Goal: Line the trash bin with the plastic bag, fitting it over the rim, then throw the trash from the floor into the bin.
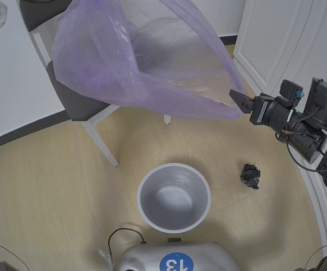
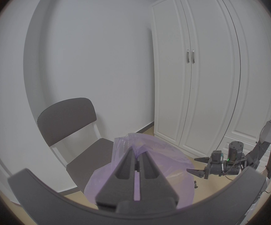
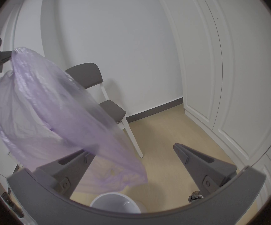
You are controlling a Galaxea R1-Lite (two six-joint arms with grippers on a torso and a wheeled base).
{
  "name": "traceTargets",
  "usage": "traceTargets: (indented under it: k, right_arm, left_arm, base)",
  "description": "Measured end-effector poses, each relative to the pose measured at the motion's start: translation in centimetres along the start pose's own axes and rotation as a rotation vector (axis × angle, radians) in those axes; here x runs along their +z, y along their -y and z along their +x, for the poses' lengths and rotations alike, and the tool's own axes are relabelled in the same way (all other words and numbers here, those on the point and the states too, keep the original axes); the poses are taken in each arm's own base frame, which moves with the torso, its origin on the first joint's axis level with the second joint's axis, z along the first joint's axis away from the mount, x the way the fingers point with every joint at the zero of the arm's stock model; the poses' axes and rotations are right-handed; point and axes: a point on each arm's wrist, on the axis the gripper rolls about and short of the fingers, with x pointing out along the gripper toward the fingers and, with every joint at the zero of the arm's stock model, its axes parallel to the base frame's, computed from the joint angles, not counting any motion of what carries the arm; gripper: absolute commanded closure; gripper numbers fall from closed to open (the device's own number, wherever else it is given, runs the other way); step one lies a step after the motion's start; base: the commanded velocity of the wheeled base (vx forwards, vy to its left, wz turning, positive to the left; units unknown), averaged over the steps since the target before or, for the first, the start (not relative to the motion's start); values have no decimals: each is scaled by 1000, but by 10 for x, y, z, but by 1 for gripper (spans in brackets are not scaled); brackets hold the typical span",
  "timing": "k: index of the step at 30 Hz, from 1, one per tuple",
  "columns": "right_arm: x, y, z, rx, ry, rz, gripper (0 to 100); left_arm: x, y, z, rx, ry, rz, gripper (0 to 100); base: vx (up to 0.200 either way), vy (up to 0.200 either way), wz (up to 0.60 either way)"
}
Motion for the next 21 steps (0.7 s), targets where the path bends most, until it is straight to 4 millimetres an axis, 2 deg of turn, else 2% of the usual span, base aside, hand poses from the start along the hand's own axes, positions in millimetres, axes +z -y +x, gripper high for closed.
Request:
traceTargets:
  k: [6, 7, 14, 21]
  right_arm:
    - [-9, -2, 12, 10, -24, 34, 0]
    - [-10, -2, 12, 25, -32, 42, 100]
    - [-21, 1, 12, 65, -105, 51, 100]
    - [-20, 10, 5, 47, -123, 48, 100]
  left_arm:
    - [2, 2, -1, -8, 8, -6, 100]
    - [2, 2, -1, -9, 8, -7, 100]
    - [2, 2, 0, -9, 8, -7, 100]
    - [-7, 4, 3, -12, -22, 16, 100]
  base:
    - [0, 0, 0]
    - [0, 0, 0]
    - [0, 0, 0]
    - [0, 0, 0]
